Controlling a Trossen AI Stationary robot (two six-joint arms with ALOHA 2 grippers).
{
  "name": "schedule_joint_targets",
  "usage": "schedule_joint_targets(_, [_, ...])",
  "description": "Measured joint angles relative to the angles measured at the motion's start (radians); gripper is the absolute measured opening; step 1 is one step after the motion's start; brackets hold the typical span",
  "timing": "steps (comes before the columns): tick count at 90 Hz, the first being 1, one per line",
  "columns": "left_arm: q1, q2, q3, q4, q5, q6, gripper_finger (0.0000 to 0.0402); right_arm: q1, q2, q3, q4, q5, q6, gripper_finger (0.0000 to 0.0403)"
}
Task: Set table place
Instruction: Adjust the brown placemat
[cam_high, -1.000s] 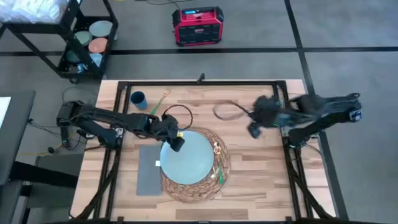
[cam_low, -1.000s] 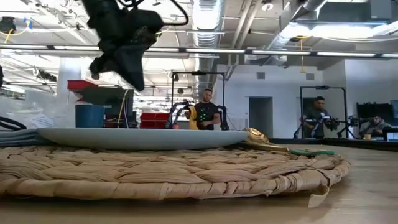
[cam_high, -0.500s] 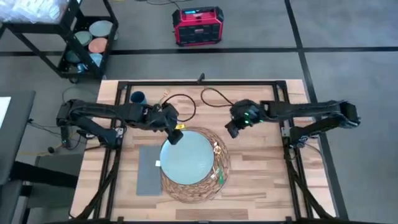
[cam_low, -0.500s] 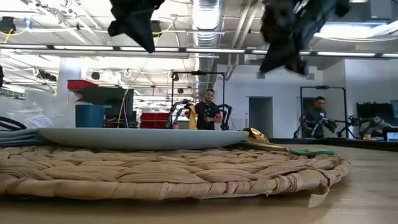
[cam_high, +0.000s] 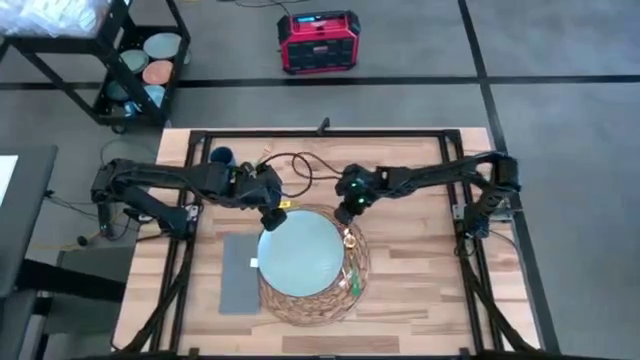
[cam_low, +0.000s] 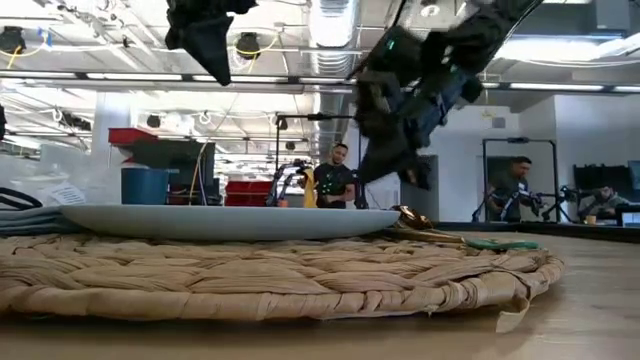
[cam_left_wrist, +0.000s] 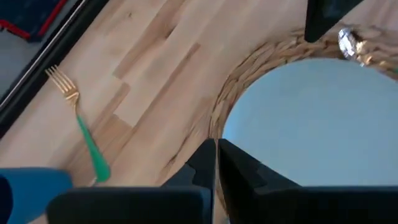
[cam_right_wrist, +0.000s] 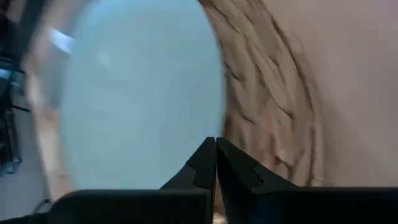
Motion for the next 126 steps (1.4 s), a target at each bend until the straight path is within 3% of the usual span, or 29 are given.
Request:
schedule_joint_targets(20, [0.000, 0.000, 0.000, -0.015, -0.002, 0.030, 0.0001, 0.009, 0.049, 0.001, 0.022, 0.001, -0.004, 0.0000])
schedule_joint_targets(90, [0.003, 0.000, 0.000, -0.014, -0.002, 0.101, 0.0001, -0.082, 0.044, -0.108, 0.017, 0.020, -0.011, 0.0000])
schedule_joint_targets(126, [0.003, 0.000, 0.000, -0.024, -0.001, 0.101, 0.0001, -0.076, 0.023, -0.190, 0.032, 0.015, 0.018, 0.0000])
